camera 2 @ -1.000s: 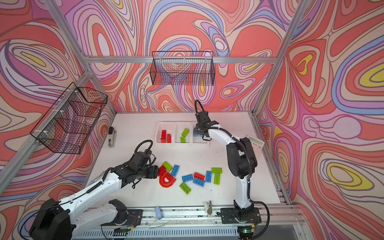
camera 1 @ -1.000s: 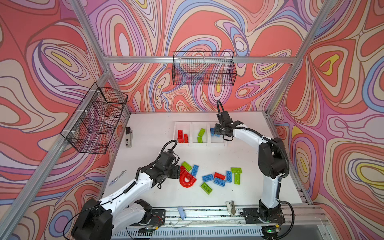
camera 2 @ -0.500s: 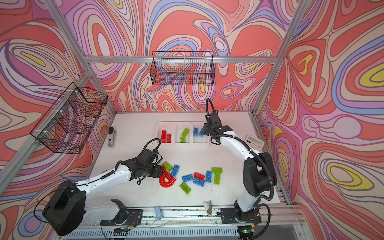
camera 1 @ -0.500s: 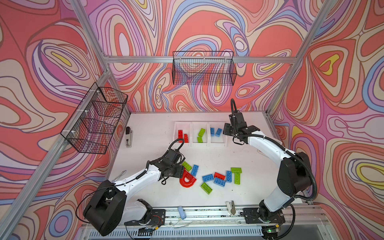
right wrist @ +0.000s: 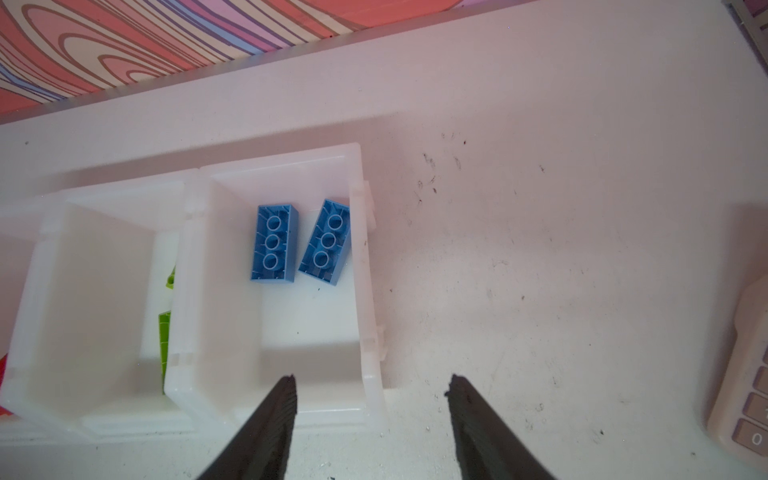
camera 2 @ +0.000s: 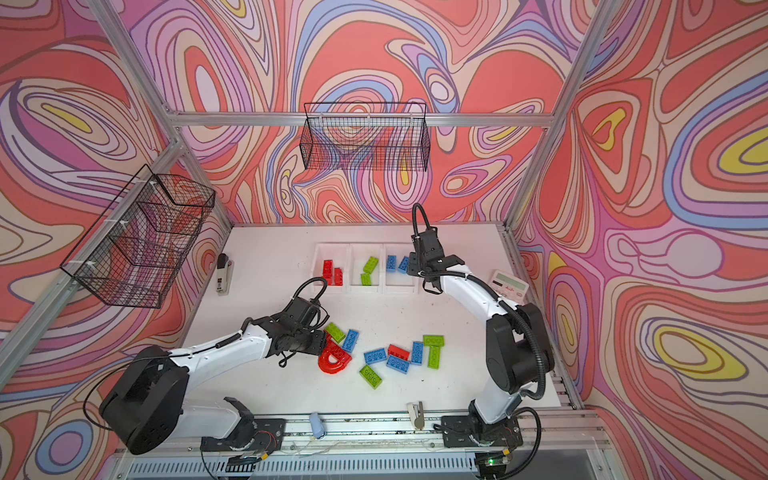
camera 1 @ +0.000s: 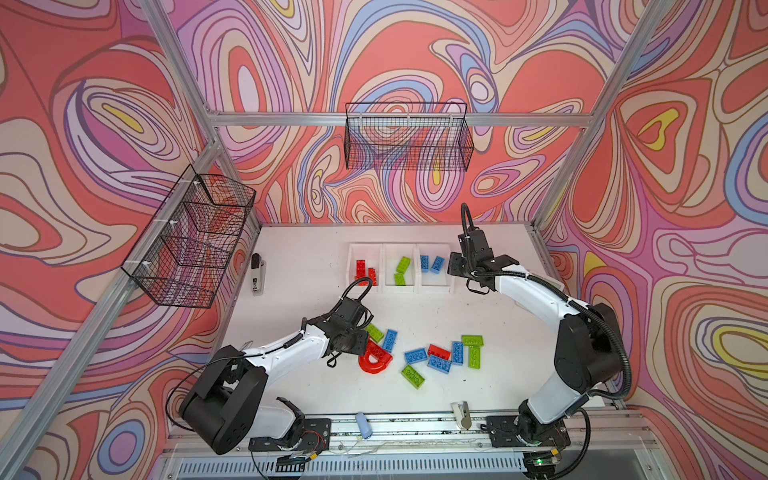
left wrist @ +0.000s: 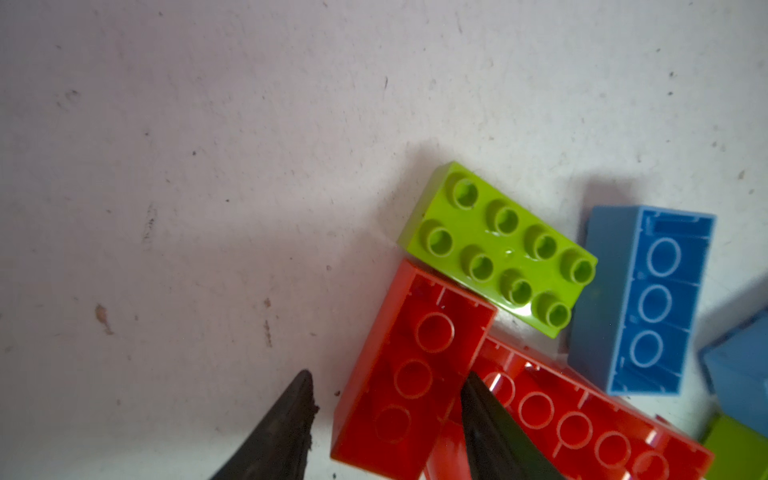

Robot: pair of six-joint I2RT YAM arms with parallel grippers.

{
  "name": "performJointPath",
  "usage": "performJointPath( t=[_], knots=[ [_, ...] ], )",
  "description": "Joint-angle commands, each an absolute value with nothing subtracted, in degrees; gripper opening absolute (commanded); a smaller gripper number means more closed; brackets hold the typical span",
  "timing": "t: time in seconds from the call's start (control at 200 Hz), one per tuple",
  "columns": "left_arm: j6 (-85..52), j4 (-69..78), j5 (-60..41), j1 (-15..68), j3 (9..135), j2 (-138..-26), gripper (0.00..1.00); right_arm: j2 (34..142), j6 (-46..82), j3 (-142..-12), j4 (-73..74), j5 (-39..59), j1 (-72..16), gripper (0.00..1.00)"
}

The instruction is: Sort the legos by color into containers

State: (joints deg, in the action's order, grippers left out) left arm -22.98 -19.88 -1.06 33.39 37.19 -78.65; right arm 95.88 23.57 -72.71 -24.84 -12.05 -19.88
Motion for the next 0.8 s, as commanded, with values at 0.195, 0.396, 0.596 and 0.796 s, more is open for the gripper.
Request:
performJointPath(
  t=[0.195, 0.396, 0.596, 0.796],
  knots=[
    [-23.9, -18.5, 0.9, 33.5, 37.6, -78.9, 0.57, 94.2, 24.4, -71.4, -24.2, -11.1, -19.6, 0.62],
    [-24.0, -16.4, -1.1, 33.2, 37.7, -79.2, 0.51, 94.3, 24.5, -71.7, -24.8, -10.7, -19.6, 0.61],
    [-23.7, -16.9, -1.5, 32.2, 37.6, -77.4, 0.53, 93.8, 24.6, -71.6, -25.0, -10.7, -19.6, 0.61],
    [-23.7, -17.8, -0.7, 30.3, 36.0, -76.0, 0.53, 94.3, 25.0, -71.7, -24.7, -9.8, -19.6, 0.60]
  ],
)
